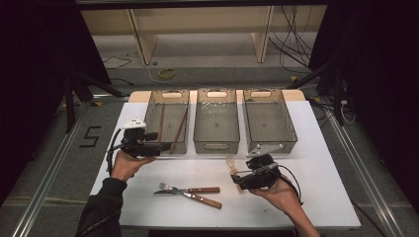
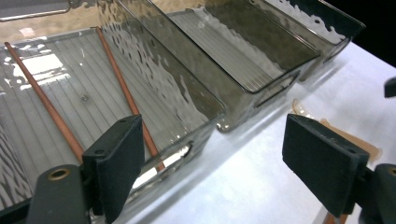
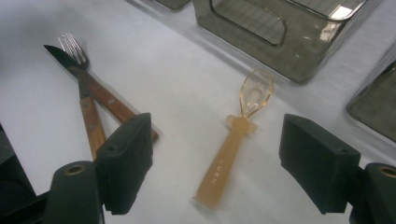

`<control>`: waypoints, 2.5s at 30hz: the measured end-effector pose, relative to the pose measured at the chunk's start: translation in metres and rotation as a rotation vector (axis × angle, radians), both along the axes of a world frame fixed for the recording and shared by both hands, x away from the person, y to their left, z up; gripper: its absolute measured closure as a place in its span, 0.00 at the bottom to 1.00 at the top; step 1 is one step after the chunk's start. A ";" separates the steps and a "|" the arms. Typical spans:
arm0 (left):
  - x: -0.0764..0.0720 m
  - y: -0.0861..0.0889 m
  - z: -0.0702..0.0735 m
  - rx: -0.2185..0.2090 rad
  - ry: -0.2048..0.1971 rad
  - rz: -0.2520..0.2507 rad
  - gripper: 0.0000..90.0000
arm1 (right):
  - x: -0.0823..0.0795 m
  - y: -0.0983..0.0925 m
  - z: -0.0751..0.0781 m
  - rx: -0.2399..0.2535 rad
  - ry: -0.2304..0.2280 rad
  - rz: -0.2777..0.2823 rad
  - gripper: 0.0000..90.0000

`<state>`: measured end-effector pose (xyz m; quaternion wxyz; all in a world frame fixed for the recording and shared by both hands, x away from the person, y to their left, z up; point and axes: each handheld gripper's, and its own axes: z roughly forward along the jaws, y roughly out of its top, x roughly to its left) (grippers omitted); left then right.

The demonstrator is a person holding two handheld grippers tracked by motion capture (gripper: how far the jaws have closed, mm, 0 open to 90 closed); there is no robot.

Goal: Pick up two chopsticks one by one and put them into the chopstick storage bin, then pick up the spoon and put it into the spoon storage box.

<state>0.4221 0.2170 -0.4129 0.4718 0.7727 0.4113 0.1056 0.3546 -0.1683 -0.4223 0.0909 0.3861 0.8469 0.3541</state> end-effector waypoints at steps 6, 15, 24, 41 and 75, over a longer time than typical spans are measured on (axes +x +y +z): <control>-0.015 -0.003 -0.003 -0.016 -0.019 -0.031 0.21 | 0.004 0.002 -0.004 -0.030 0.014 -0.013 0.30; -0.032 -0.009 -0.007 -0.041 -0.063 -0.065 0.20 | 0.008 0.003 -0.010 -0.060 0.042 -0.025 0.31; -0.045 -0.019 -0.012 -0.040 -0.096 -0.095 0.20 | 0.009 0.008 -0.018 -0.094 0.082 -0.014 0.33; -0.062 -0.025 -0.027 -0.057 -0.095 -0.108 0.19 | 0.015 0.014 -0.033 -0.161 0.127 -0.012 0.40; -0.072 -0.028 -0.036 -0.049 -0.118 -0.127 0.19 | 0.021 0.028 -0.046 -0.245 0.146 -0.009 0.66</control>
